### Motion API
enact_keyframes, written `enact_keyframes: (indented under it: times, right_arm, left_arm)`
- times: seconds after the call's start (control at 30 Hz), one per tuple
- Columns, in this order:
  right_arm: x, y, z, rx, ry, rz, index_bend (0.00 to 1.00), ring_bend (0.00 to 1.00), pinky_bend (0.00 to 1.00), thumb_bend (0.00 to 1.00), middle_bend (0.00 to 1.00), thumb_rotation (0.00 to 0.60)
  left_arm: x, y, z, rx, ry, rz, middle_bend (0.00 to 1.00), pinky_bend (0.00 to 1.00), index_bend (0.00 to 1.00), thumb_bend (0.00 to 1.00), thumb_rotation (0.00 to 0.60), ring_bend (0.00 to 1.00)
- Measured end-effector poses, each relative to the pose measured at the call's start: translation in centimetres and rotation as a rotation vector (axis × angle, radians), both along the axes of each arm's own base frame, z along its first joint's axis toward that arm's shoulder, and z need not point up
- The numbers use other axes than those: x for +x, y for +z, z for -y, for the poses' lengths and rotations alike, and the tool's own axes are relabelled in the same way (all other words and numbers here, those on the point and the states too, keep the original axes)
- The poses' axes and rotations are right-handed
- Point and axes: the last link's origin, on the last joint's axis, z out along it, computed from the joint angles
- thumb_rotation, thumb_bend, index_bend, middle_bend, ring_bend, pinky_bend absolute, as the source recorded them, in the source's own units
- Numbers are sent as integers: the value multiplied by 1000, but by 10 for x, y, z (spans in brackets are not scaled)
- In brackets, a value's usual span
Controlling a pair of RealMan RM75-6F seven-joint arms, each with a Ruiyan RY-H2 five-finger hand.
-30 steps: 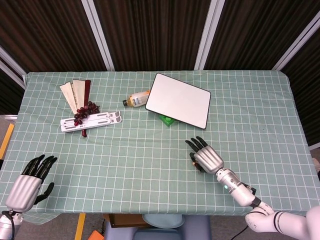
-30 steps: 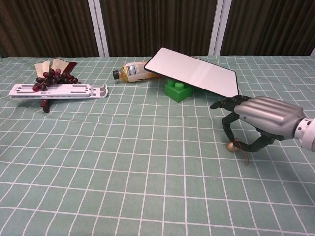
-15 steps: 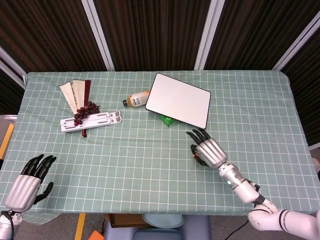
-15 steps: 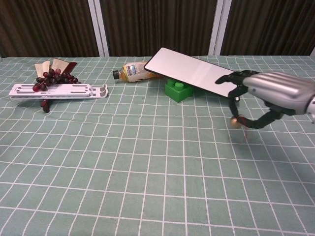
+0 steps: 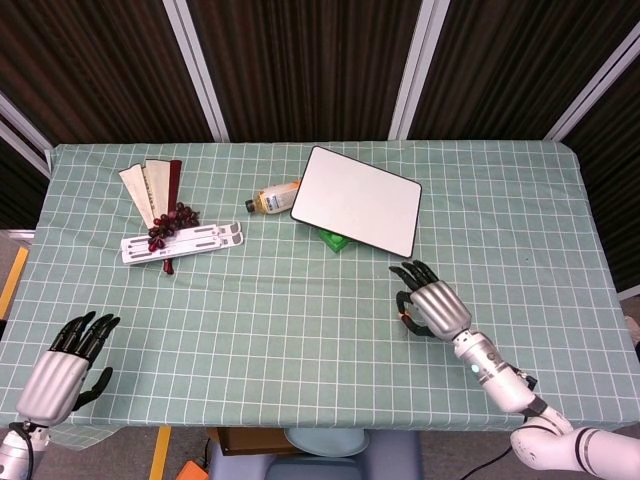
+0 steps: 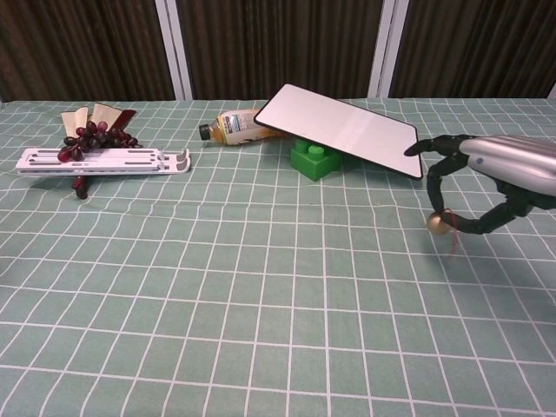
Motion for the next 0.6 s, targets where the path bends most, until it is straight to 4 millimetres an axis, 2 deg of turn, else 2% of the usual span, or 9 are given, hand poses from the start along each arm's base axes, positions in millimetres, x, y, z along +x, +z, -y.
enact_keyframes:
  times: [0.1,0.27,0.6]
  right_arm:
    - [-1,2,-3,-3,-1,19,783,0,0,605,180,600]
    - [10,-11,1,69,-29,87,782,0,0,605,180,600]
    - [3,-31,2,118,-71,64,782,0,0,605,180,600]
  left_arm:
    - [-2,2,-1,5,10,2,83,128,37,428,600,37]
    - [2,1,2,2,-9,1,83,128,37,427,600,36]
    - [1,2,2,4,-3,-1,83,128,37,428,600,37]
